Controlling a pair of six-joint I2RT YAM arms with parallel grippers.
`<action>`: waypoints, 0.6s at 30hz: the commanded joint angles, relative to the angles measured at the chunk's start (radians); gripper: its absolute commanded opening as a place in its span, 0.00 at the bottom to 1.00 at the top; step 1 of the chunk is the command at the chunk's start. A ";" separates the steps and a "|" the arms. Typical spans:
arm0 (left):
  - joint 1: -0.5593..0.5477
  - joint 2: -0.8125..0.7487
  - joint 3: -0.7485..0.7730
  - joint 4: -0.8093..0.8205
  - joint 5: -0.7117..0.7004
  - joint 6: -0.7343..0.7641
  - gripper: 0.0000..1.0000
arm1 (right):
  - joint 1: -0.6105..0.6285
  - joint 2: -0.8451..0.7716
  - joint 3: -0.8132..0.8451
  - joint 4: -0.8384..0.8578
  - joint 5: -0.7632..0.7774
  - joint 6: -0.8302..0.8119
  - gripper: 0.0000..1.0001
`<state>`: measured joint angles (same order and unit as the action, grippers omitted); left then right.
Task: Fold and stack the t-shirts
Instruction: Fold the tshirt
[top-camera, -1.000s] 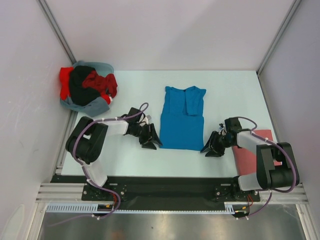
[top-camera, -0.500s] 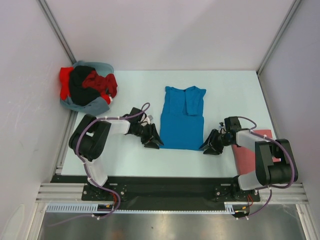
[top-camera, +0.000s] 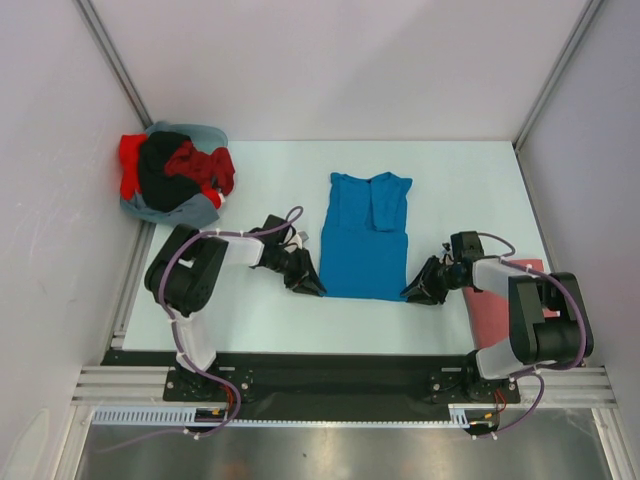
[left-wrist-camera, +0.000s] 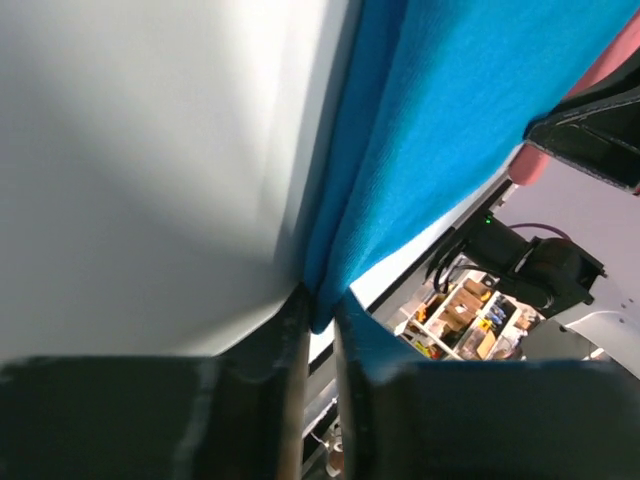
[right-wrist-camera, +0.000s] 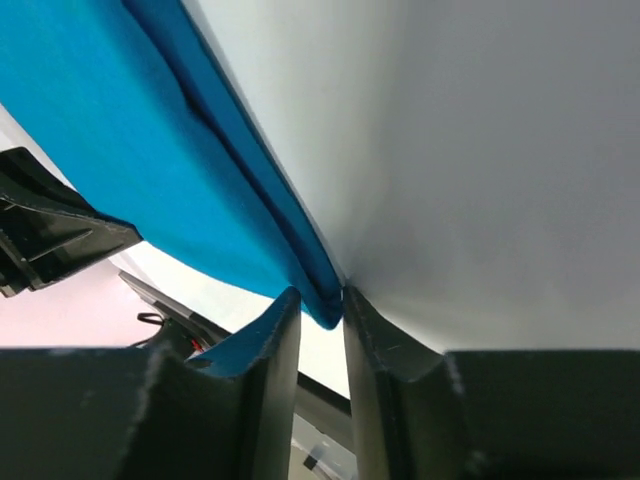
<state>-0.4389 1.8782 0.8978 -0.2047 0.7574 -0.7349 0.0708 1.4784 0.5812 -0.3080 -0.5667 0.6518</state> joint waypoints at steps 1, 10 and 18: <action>-0.009 0.024 0.013 -0.001 -0.113 0.020 0.17 | -0.005 0.045 -0.009 0.027 0.105 -0.008 0.29; -0.021 -0.040 -0.042 -0.007 -0.098 0.039 0.00 | -0.006 -0.090 -0.121 -0.035 0.090 0.005 0.00; -0.099 -0.224 -0.168 -0.012 -0.076 -0.024 0.00 | -0.006 -0.342 -0.142 -0.245 0.057 0.012 0.00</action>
<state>-0.5117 1.7390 0.7601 -0.1913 0.7086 -0.7425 0.0681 1.2110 0.4370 -0.4171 -0.5343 0.6662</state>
